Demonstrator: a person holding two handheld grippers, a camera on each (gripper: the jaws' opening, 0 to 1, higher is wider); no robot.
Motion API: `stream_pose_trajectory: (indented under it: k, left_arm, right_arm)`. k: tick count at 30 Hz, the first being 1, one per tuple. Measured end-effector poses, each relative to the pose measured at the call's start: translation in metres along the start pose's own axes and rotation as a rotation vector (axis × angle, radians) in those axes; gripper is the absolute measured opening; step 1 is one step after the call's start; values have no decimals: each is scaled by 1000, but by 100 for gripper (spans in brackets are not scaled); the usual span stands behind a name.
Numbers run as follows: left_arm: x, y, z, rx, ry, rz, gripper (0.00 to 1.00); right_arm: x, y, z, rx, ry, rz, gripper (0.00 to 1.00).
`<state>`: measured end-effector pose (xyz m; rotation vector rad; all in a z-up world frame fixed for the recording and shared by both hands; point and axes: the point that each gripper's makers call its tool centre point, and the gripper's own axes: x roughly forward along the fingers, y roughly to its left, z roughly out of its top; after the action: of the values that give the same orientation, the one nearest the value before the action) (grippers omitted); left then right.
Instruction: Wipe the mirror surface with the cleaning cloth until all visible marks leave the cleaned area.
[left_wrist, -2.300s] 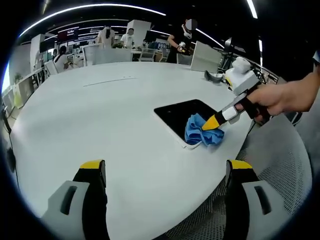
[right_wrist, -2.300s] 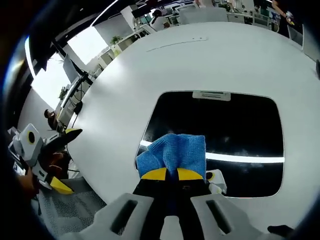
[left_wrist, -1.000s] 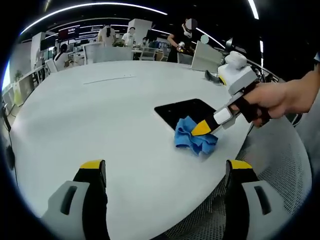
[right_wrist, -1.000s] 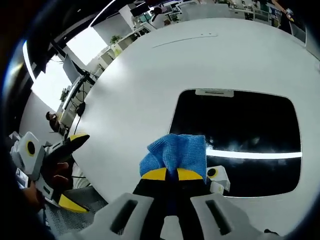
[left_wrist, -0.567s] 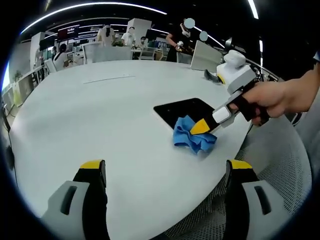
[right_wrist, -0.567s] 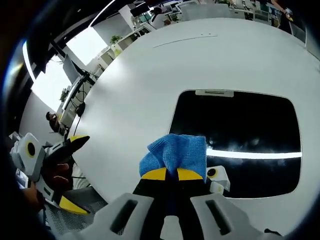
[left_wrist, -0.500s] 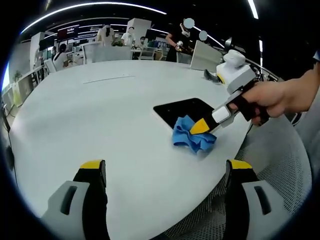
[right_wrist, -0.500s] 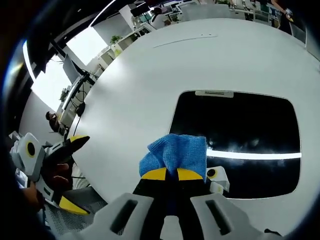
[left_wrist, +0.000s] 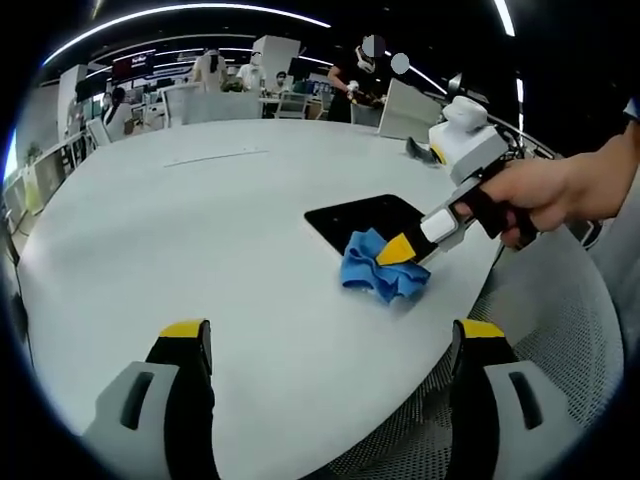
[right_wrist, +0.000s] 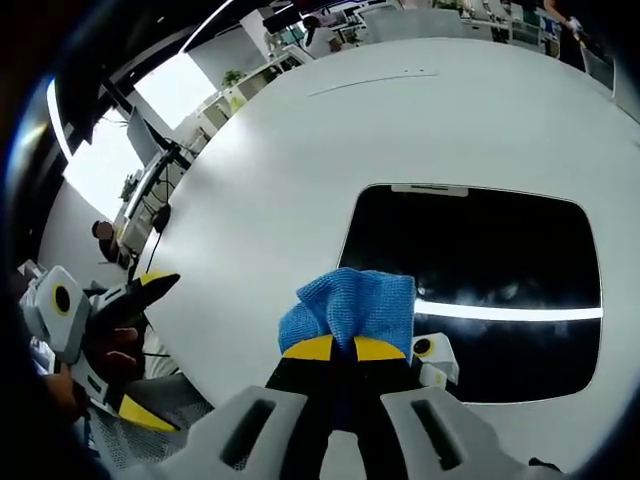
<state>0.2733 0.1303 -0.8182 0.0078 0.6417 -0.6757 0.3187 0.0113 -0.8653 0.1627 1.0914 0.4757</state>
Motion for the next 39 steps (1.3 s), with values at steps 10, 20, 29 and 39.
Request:
stream_pose_trajectory:
  k: [10, 20, 29, 39]
  left_arm:
    - [0, 0, -1, -1, 6, -1, 99]
    - [0, 1, 0, -5, 3, 5, 99]
    - [1, 1, -1, -10, 7, 4, 99]
    - [1, 2, -1, -15, 6, 7, 99]
  right_arm:
    - [4, -3, 8, -7, 2, 1, 0]
    - [9, -6, 20, -25, -1, -2, 0]
    - [14, -14, 37, -43, -6, -14, 0]
    - [21, -14, 46, -61, 0, -13, 0]
